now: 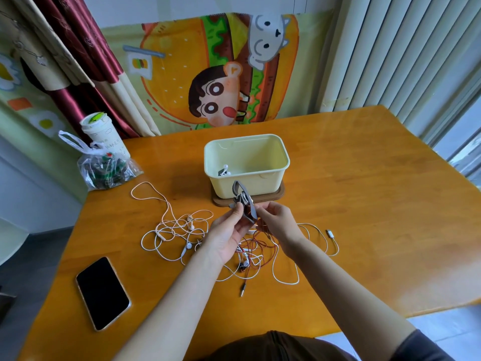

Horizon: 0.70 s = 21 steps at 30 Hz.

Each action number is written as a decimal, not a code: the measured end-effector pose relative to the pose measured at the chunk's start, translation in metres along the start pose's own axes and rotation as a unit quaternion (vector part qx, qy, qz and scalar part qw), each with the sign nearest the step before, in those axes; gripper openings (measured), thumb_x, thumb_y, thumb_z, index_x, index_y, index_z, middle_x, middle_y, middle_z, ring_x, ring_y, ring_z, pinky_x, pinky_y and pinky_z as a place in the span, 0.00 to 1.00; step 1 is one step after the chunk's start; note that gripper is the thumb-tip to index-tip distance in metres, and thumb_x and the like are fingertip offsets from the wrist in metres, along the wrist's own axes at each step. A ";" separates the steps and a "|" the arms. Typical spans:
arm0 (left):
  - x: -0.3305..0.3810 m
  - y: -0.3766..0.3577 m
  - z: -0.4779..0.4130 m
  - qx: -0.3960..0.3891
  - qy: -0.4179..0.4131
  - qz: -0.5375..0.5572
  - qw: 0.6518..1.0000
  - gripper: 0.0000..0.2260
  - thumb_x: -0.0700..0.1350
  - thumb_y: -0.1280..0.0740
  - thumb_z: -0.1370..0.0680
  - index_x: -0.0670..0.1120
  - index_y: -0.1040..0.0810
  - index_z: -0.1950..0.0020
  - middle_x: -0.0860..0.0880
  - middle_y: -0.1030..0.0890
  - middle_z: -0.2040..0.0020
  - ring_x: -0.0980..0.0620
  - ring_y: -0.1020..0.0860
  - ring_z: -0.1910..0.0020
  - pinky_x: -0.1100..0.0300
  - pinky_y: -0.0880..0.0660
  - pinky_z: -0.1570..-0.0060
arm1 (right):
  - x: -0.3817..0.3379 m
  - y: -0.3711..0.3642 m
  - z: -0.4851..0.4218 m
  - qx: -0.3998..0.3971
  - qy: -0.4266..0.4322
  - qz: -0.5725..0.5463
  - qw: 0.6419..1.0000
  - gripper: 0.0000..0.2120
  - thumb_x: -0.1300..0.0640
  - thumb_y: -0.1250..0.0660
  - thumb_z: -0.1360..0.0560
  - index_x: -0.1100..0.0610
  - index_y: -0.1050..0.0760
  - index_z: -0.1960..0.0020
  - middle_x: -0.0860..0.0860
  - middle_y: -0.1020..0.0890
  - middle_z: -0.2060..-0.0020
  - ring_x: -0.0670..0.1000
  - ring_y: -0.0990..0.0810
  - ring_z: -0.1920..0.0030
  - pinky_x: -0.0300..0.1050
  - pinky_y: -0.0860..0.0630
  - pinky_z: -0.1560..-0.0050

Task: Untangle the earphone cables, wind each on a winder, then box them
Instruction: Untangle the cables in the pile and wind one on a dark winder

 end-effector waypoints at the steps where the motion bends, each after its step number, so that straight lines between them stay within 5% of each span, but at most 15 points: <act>1: -0.002 0.000 -0.001 0.002 0.002 -0.007 1.000 0.10 0.41 0.37 0.21 0.39 0.23 0.42 0.41 0.18 0.47 0.46 0.20 0.48 0.55 0.23 0.47 | 0.000 0.000 0.000 0.002 -0.001 -0.001 1.000 0.07 0.61 0.38 0.21 0.62 0.25 0.55 0.53 0.22 0.66 0.46 0.25 0.68 0.33 0.26 0.69; 5: -0.003 0.004 -0.007 0.008 -0.001 -0.031 0.999 0.11 0.44 0.38 0.20 0.41 0.23 0.42 0.42 0.19 0.46 0.47 0.21 0.47 0.56 0.27 0.42 | 0.000 0.001 0.002 -0.003 0.012 0.026 1.000 0.07 0.61 0.37 0.22 0.61 0.24 0.56 0.51 0.22 0.67 0.41 0.25 0.72 0.31 0.28 0.71; 13: -0.002 0.006 -0.016 0.044 -0.025 -0.026 0.998 0.09 0.46 0.37 0.20 0.43 0.22 0.45 0.45 0.19 0.48 0.49 0.22 0.49 0.59 0.26 0.48 | -0.009 0.003 0.002 0.035 0.108 0.246 0.963 0.08 0.58 0.37 0.22 0.58 0.20 0.49 0.48 0.21 0.64 0.41 0.26 0.69 0.29 0.29 0.70; 21: -0.007 0.023 -0.020 0.122 -0.056 -0.076 0.988 0.12 0.46 0.34 0.22 0.42 0.21 0.41 0.46 0.19 0.51 0.50 0.23 0.51 0.61 0.27 0.55 | -0.008 0.000 0.006 0.026 0.124 0.333 0.934 0.10 0.59 0.37 0.22 0.58 0.18 0.46 0.47 0.22 0.65 0.41 0.30 0.73 0.28 0.35 0.74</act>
Point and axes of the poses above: each hand's wrist, its own z-axis away from the middle knuckle, its own y-axis out of the back of the hand, x = y × z, the point moved 9 cm from there along -z, towards the middle knuckle
